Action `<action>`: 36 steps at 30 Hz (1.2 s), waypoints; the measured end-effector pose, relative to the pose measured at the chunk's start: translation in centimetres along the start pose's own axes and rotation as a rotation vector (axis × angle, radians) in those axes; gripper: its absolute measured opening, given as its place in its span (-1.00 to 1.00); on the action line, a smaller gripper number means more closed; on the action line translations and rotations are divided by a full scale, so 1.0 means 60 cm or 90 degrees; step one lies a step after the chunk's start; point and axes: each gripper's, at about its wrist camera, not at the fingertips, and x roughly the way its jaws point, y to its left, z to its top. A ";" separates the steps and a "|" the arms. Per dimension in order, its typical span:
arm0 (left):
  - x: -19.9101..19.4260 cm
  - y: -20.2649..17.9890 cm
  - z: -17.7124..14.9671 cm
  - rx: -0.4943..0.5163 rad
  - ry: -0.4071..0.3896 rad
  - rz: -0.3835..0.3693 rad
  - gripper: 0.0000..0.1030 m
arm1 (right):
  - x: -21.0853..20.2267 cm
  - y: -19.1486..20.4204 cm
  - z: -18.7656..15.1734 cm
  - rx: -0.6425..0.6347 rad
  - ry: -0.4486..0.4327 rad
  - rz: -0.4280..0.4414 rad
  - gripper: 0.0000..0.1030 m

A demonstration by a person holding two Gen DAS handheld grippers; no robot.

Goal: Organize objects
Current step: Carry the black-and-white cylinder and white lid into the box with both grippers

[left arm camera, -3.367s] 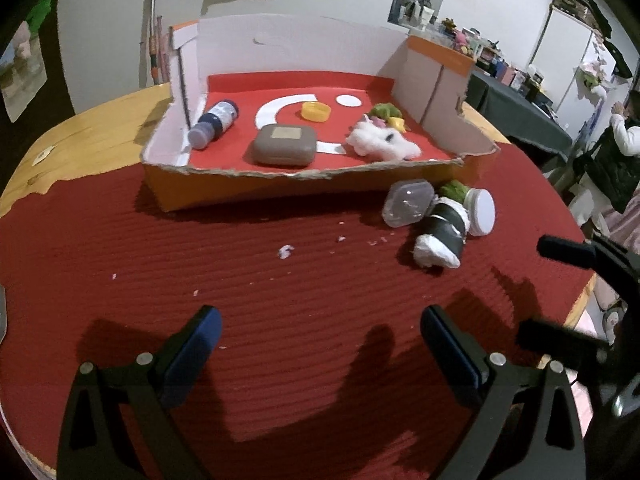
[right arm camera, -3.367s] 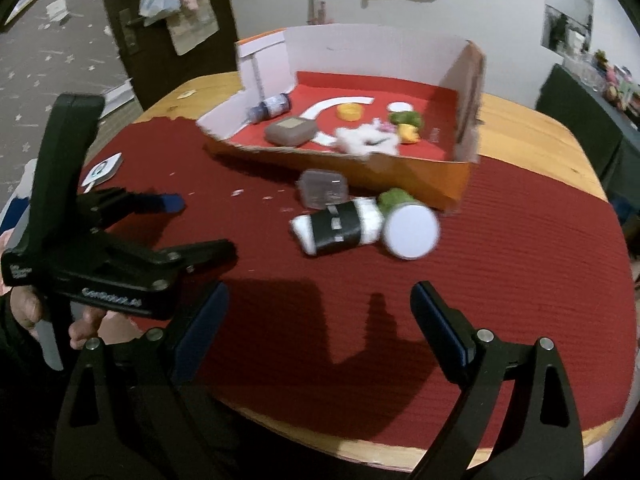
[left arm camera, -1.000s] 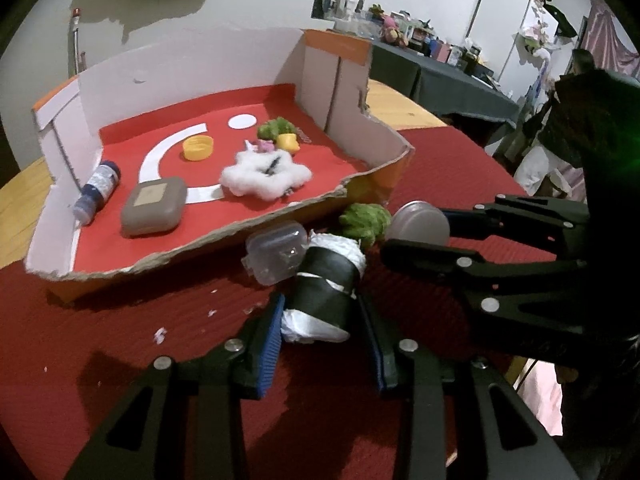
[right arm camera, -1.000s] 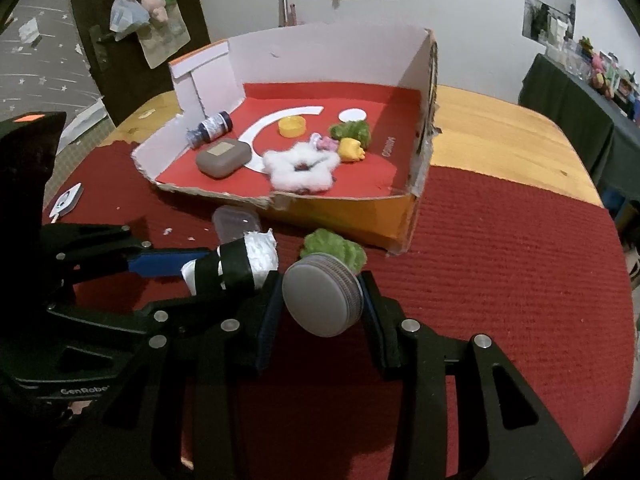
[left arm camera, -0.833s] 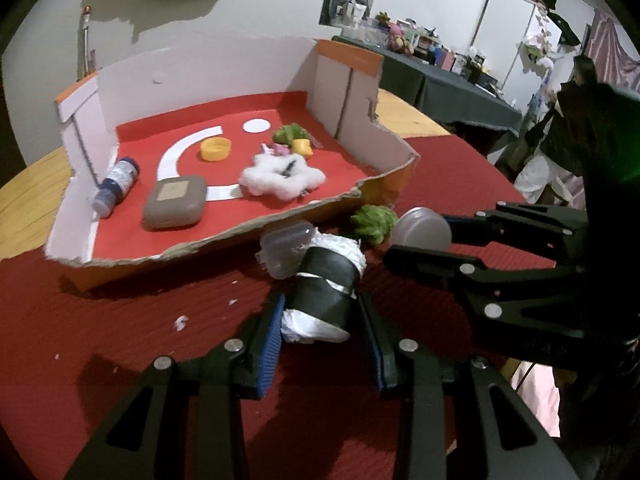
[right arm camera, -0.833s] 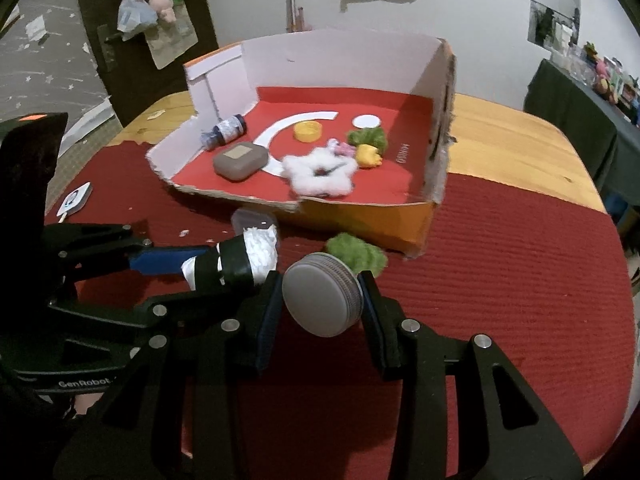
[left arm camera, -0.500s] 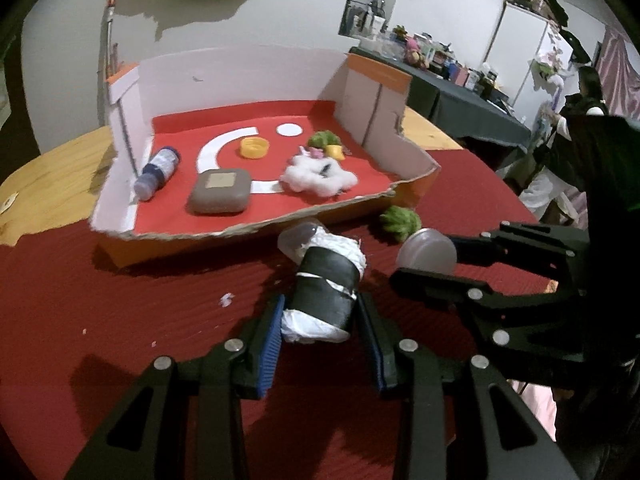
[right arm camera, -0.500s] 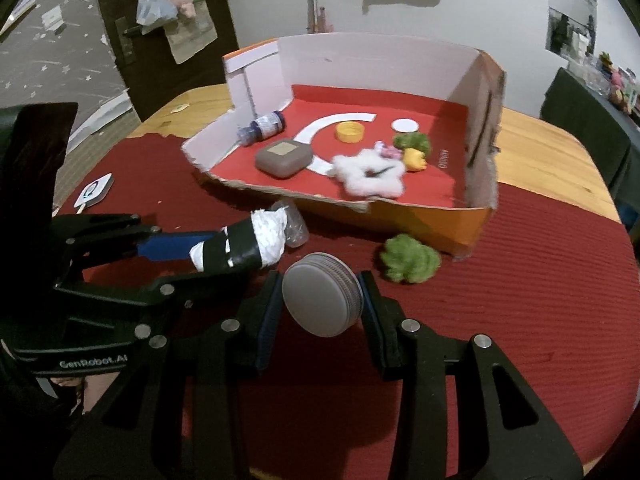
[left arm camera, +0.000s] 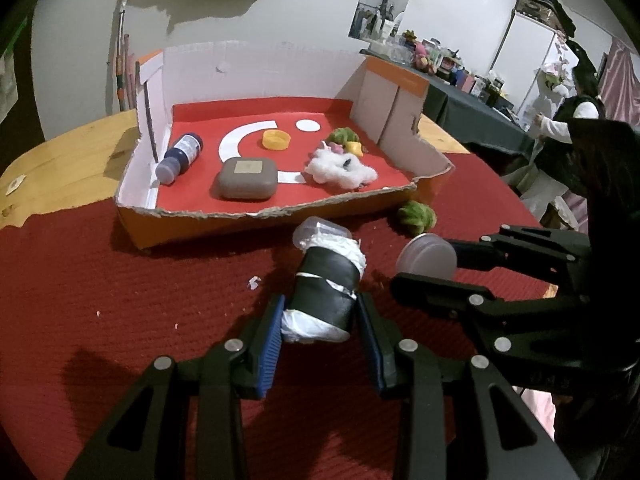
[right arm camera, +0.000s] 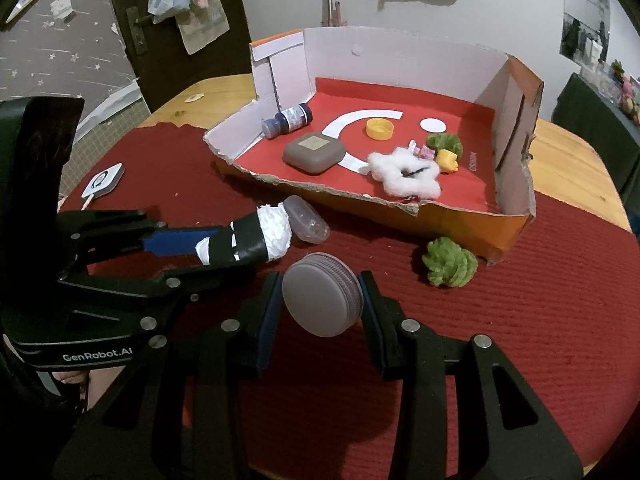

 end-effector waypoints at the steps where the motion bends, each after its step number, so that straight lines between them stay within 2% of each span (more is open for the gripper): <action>1: -0.001 0.000 0.000 0.001 0.000 -0.001 -0.26 | 0.000 0.000 0.000 0.000 -0.001 0.001 -0.29; 15: -0.038 -0.012 0.032 0.019 -0.039 -0.007 -0.26 | -0.036 -0.012 0.027 0.003 -0.033 0.017 -0.29; 25: -0.042 -0.008 0.050 0.017 -0.051 -0.018 -0.26 | -0.041 -0.019 0.039 0.014 -0.043 0.029 -0.29; 36: -0.041 0.001 0.081 0.005 -0.060 -0.003 -0.26 | -0.053 -0.034 0.054 0.019 -0.053 0.035 -0.29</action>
